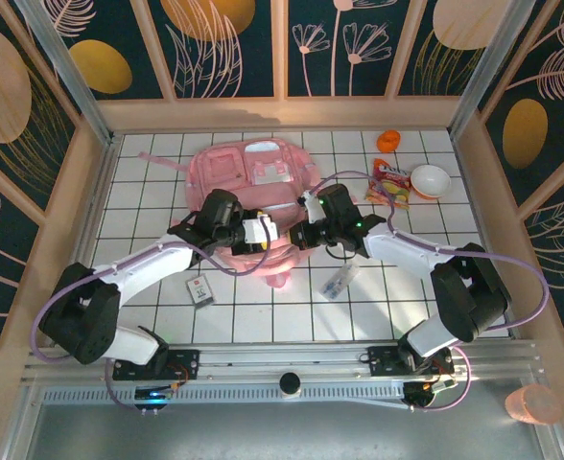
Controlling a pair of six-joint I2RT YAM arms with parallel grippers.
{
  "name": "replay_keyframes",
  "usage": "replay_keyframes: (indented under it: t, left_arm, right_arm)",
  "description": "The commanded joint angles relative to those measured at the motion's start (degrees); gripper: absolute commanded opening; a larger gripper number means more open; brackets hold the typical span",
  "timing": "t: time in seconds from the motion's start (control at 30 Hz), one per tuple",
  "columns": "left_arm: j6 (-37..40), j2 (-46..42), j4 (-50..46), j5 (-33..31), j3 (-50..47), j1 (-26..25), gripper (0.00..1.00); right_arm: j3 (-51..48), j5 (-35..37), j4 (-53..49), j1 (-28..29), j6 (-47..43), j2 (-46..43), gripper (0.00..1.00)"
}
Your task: Pack the student bag
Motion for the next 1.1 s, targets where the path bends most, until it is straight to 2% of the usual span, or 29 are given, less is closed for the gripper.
replay_keyframes:
  t: [0.0,0.03,0.13,0.23,0.27,0.3,0.33,0.4,0.63,0.83,1.07]
  left_arm:
    - [-1.37,2.27,5.06,-2.36,1.29,-1.12,0.68]
    - [-1.59,3.09,5.97,-3.61,1.5,-1.33,0.72]
    - [-1.85,5.85,8.7,-7.45,2.43,-2.22,0.74]
    - [-1.76,9.2,9.6,-9.45,4.07,-2.44,0.69]
    - [-1.58,10.02,8.53,-9.67,4.79,-2.45,0.62]
    - [-1.79,10.56,7.72,-10.39,5.52,-2.44,0.45]
    - [-2.38,10.47,7.12,-10.74,5.69,-2.42,0.24]
    - [-2.35,8.53,6.82,-10.43,4.51,-2.29,0.01]
    - [-3.21,-1.2,4.91,-3.65,-0.42,-0.83,0.0]
    - [-3.97,-5.28,3.7,-4.15,-2.14,1.76,0.0]
    - [-3.91,-5.58,2.77,-5.03,-1.67,3.13,0.0]
  right_arm:
    - [1.84,0.38,-0.52,0.69,-0.3,-0.16,0.0]
    - [1.74,0.22,-0.41,0.69,-0.21,-0.39,0.0]
    - [1.44,-0.29,-0.05,0.78,-0.1,-1.1,0.0]
    - [1.21,-0.53,0.09,0.72,-0.18,-1.68,0.0]
    - [1.14,-0.3,0.01,0.69,-0.21,-1.86,0.0]
    - [0.95,0.17,-0.35,0.53,-0.06,-1.97,0.0]
    - [0.82,0.98,-0.86,0.09,0.24,-1.94,0.0]
    - [0.1,2.36,-1.7,-0.83,0.4,-1.78,0.0]
    - [-1.6,6.47,-2.77,-4.94,-1.0,-1.62,0.0]
    - [-0.32,8.3,-4.71,-9.45,-3.25,-1.91,0.0]
    - [0.76,9.53,-7.46,-9.57,-3.46,-3.57,0.0]
